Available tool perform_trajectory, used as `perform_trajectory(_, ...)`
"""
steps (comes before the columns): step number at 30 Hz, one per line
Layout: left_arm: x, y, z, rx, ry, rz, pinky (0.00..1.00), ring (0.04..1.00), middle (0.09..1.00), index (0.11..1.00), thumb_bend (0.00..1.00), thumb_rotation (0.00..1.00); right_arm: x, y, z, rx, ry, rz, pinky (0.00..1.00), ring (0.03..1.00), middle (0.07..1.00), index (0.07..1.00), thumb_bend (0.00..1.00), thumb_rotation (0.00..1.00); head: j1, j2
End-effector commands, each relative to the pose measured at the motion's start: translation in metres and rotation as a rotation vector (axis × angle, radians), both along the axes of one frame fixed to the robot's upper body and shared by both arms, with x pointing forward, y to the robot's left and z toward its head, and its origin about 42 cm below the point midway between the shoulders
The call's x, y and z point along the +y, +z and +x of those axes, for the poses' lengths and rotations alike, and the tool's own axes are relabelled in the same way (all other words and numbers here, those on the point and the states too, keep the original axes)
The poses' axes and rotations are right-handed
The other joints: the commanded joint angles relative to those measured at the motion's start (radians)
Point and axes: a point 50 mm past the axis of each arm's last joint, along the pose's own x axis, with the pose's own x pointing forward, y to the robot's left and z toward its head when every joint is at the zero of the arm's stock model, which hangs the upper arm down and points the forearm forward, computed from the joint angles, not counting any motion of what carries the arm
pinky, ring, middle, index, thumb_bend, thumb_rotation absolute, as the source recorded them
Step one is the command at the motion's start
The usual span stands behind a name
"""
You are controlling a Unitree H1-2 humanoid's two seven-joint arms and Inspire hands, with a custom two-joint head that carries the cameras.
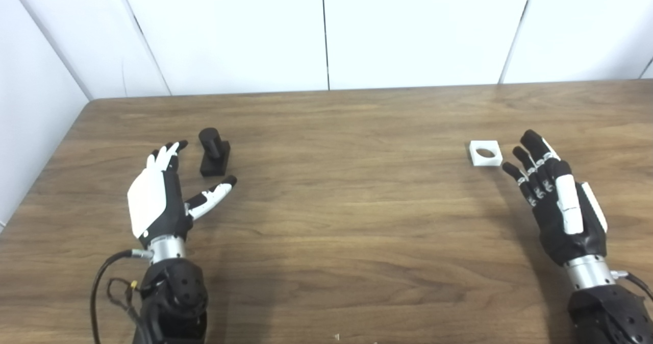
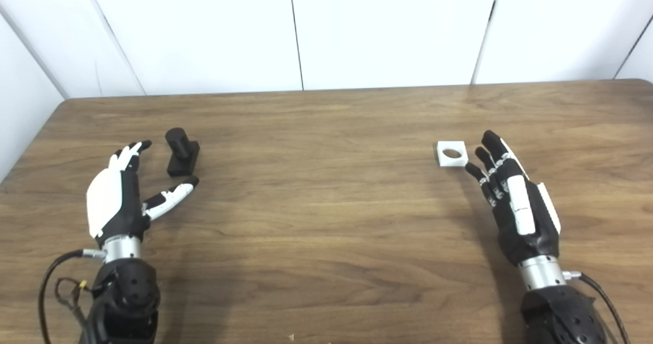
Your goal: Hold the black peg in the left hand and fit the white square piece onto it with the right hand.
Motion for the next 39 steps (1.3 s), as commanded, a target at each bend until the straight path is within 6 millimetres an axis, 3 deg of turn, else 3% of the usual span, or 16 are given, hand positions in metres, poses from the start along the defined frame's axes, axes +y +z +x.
perform_trajectory(1,0.005,0.021,0.016,-0.059,0.006,0.068,0.98,0.977,0.944,0.85,0.8,0.46,0.009,-0.034,-0.013,0.089,-0.003,0.044,0.88,0.956,0.96,0.911,0.58,0.82,0.001,0.001)
perform_trajectory(17,0.016,0.024,0.043,0.015,0.022,0.106,0.97,0.973,0.932,0.839,0.79,0.5,0.012,-0.036,-0.013,0.09,-0.001,0.039,0.87,0.95,0.957,0.907,0.58,0.82,0.001,0.0)
perform_trajectory(39,0.025,0.016,0.062,0.141,0.022,0.217,1.0,0.983,0.936,0.825,0.77,0.56,0.014,-0.039,-0.017,0.093,-0.005,0.048,0.86,0.949,0.954,0.907,0.56,0.83,0.001,0.002)
